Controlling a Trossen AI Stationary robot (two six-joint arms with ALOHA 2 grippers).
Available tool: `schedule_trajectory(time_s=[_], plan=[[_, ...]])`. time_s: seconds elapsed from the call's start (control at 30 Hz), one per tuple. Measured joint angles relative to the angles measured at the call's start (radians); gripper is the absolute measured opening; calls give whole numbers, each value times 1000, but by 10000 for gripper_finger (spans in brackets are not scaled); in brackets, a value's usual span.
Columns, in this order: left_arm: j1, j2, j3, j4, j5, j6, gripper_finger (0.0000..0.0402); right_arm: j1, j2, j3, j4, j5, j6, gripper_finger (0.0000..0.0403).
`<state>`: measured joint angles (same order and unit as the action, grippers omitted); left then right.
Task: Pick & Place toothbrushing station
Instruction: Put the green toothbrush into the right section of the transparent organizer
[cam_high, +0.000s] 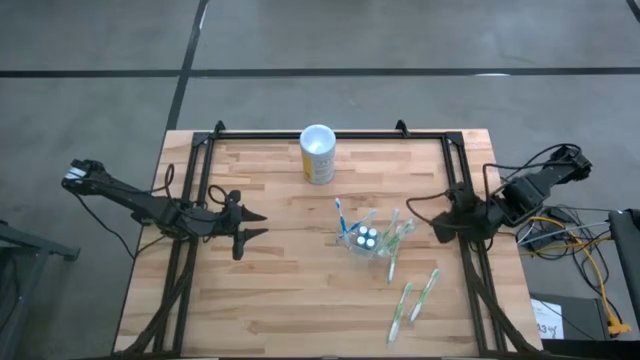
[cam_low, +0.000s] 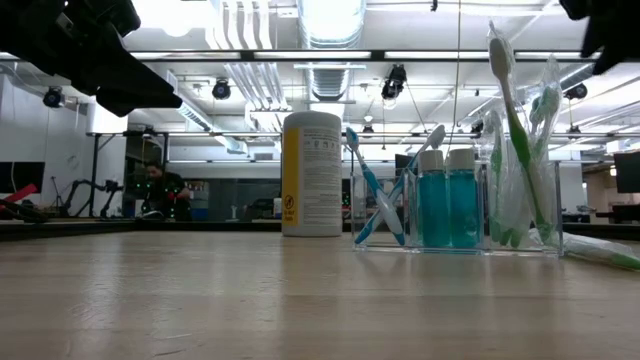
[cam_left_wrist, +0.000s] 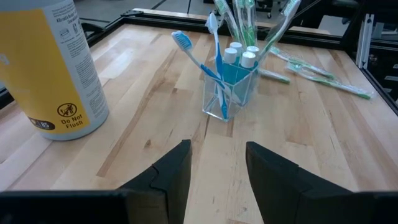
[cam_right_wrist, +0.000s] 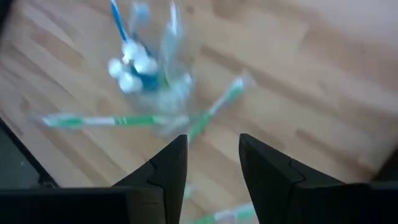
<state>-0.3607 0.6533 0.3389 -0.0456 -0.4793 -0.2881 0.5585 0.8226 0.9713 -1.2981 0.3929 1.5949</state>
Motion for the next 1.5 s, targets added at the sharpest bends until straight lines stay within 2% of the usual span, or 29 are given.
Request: schedule_trajectory(time_s=[0.23, 0.53, 0.67, 0.87, 0.97, 1.13, 1.33, 1.5], plan=[[0, 0, 0, 0, 0, 0, 157, 83, 66, -25, -19, -124, 165, 146], [0, 0, 0, 0, 0, 0, 157, 245, 189, -34, -85, -211, 481, 148], [0, 0, 0, 0, 0, 0, 157, 344, 237, -35, -80, -215, 557, 148], [0, 0, 0, 0, 0, 0, 157, 510, 333, -34, -28, -213, 566, 148], [0, 0, 0, 0, 0, 0, 157, 562, 386, -34, 7, -179, 589, 148], [0, 0, 0, 0, 0, 0, 157, 562, 472, -34, 32, -105, 754, 148], [0, 0, 0, 0, 0, 0, 157, 496, 589, -32, 98, -109, 760, 146], [0, 0, 0, 0, 0, 0, 157, 488, 653, -31, 164, -160, 762, 140]])
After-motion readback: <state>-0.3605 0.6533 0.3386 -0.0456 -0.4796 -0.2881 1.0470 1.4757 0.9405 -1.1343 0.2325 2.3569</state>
